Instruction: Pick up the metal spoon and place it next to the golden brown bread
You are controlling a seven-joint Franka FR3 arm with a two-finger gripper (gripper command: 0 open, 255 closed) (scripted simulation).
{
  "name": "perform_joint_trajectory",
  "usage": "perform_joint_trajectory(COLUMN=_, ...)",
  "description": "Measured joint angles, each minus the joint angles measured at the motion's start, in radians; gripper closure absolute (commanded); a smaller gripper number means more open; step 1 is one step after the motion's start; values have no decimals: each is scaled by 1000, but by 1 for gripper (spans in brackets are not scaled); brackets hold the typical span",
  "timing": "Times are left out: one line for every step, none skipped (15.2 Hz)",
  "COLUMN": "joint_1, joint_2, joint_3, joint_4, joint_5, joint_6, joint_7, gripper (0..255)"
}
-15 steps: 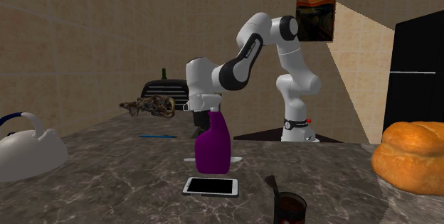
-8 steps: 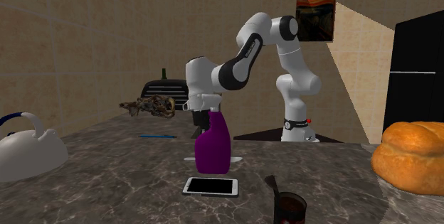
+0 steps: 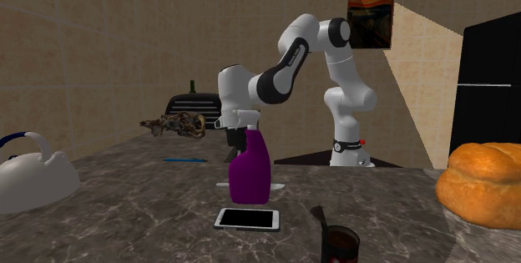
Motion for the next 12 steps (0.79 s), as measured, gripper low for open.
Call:
perform_joint_trajectory(joint_1=0, joint_2=-7, joint_3=0, joint_4=1, joint_5=-1, joint_6=-9, joint_7=2, gripper=255)
perform_joint_trajectory(joint_1=-1, joint_2=-16, joint_3=0, joint_4=4, joint_5=-1, joint_6=-20, joint_7=3, gripper=255)
perform_joint_trajectory(joint_1=0, joint_2=-21, joint_3=0, joint_4=11, joint_5=-2, joint_6=-31, joint_7=7, gripper=255)
perform_joint_trajectory(joint_1=-1, joint_2=-30, joint_3=0, joint_4=10, joint_5=-2, joint_6=-39, joint_7=8, gripper=255)
perform_joint_trajectory(joint_1=-1, joint_2=-39, joint_3=0, joint_4=10, joint_5=-2, joint_6=-49, joint_7=9, gripper=255)
perform_joint_trajectory(joint_1=-1, joint_2=-49, joint_3=0, joint_4=10, joint_5=-3, joint_6=-59, joint_7=12, gripper=255)
perform_joint_trajectory(joint_1=-2, joint_2=-58, joint_3=0, joint_4=11, joint_5=-3, joint_6=-69, joint_7=14, gripper=255)
perform_joint_trajectory(joint_1=-1, joint_2=-65, joint_3=0, joint_4=18, joint_5=-4, joint_6=-82, joint_7=18, gripper=255)
perform_joint_trajectory(joint_1=-1, joint_2=-71, joint_3=0, joint_4=23, joint_5=-5, joint_6=-92, joint_7=19, gripper=255)
perform_joint_trajectory(joint_1=-1, joint_2=-76, joint_3=0, joint_4=27, joint_5=-6, joint_6=-102, joint_7=22, gripper=255)
perform_joint_trajectory(joint_1=-1, joint_2=-85, joint_3=0, joint_4=30, joint_5=-6, joint_6=-113, joint_7=25, gripper=255)
perform_joint_trajectory(joint_1=-2, joint_2=-93, joint_3=-1, joint_4=33, joint_5=-7, joint_6=-125, joint_7=25, gripper=255)
